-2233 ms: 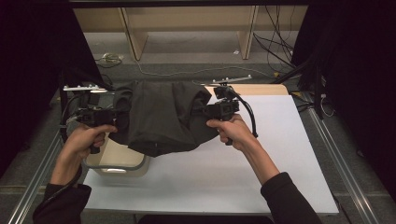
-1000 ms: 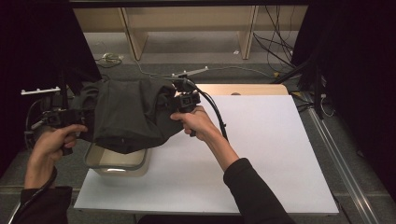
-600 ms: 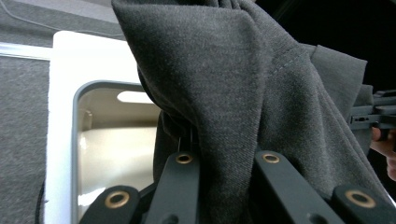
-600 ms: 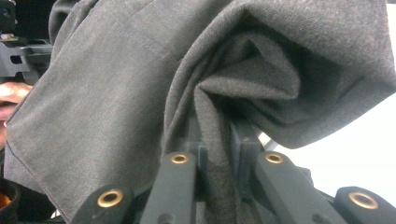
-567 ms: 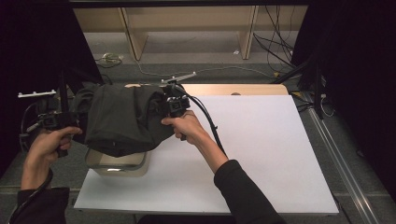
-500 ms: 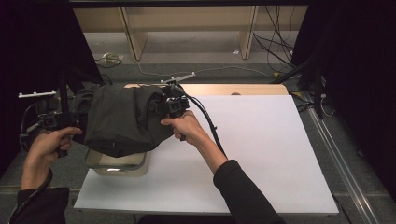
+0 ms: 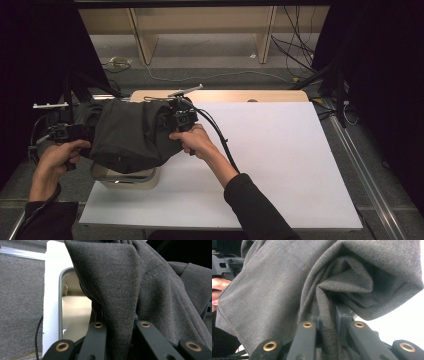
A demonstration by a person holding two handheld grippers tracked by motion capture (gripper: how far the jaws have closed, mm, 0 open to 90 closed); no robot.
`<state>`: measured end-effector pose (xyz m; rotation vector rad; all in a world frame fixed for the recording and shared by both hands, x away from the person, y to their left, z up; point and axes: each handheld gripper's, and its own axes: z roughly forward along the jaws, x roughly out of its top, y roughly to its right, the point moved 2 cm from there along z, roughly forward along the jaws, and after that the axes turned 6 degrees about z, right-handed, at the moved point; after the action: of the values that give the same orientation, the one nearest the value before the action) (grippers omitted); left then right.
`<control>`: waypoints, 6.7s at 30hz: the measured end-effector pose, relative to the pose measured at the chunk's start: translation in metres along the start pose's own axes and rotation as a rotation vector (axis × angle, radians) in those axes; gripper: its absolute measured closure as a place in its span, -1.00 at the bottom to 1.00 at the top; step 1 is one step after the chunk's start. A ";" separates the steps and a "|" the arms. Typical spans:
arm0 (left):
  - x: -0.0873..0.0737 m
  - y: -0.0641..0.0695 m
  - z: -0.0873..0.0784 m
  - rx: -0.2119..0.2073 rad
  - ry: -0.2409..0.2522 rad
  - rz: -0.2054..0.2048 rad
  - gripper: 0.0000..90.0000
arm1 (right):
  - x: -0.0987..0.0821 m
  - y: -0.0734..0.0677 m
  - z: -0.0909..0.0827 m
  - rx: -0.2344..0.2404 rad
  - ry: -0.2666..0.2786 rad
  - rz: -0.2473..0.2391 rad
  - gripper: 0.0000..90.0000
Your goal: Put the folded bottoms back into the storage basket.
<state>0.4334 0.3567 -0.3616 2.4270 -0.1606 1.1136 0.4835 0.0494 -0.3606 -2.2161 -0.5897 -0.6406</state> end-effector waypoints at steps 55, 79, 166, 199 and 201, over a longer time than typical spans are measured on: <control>-0.028 -0.011 0.049 0.218 -0.226 0.012 0.73 | -0.015 0.012 0.011 -0.020 -0.073 0.021 0.27; -0.026 0.018 0.061 0.160 -0.265 0.080 0.59 | -0.009 0.013 -0.003 -0.013 -0.041 0.021 0.07; -0.056 0.078 0.145 0.205 -0.409 0.276 0.65 | -0.084 0.103 -0.134 -0.164 0.101 0.030 -0.18; -0.021 0.142 0.126 0.092 -0.278 0.271 -0.22 | -0.108 0.105 -0.153 -0.219 0.139 -0.032 -0.27; -0.023 0.141 0.135 0.132 -0.300 0.276 -0.24 | -0.109 0.105 -0.151 -0.221 0.135 -0.033 -0.27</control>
<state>0.4702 0.1680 -0.4037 2.7427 -0.5479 0.8844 0.4215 -0.1533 -0.3907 -2.3466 -0.5076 -0.9025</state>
